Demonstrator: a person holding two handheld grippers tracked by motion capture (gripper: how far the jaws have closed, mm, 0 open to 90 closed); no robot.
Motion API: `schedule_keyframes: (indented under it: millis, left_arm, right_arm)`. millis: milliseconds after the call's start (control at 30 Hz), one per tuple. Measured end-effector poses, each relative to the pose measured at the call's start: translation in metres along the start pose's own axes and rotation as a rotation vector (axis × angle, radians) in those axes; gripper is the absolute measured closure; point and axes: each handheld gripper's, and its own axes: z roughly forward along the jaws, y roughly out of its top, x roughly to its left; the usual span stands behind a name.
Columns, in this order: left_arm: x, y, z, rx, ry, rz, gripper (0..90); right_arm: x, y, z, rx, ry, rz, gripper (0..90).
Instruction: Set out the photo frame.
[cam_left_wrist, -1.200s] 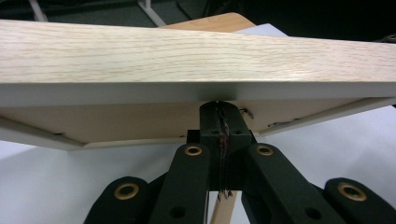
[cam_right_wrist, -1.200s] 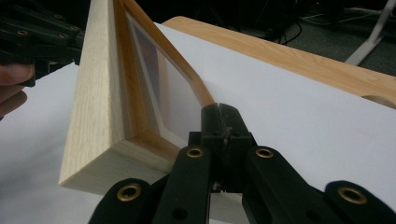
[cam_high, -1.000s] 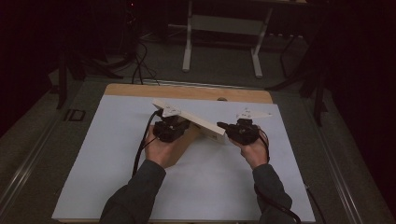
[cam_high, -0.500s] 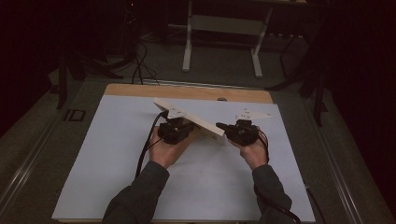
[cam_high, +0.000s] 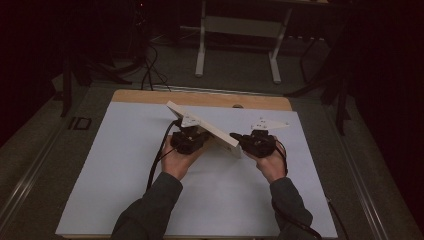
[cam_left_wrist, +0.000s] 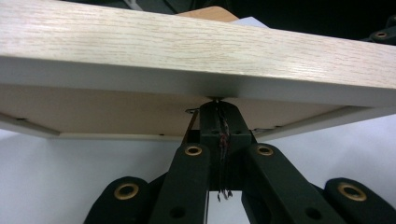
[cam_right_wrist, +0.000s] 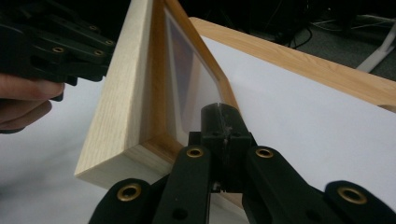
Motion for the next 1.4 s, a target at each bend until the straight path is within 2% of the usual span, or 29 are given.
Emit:
schedule_keyframes:
  millis: [533,800,1400]
  left_arm:
    - [0.004,0.000,-0.001,0.000,0.003,-0.003,90.0]
    - [0.004,0.000,0.000,0.000,0.001,-0.003,90.0]
    - [0.005,0.001,0.000,0.005,-0.016,0.002,90.0]
  right_arm:
    - [0.009,0.002,0.003,0.008,0.034,-0.033,89.9]
    - [0.012,0.004,0.002,0.005,0.036,-0.049,89.9]
    - [0.019,0.006,0.005,0.011,0.089,-0.076,89.9]
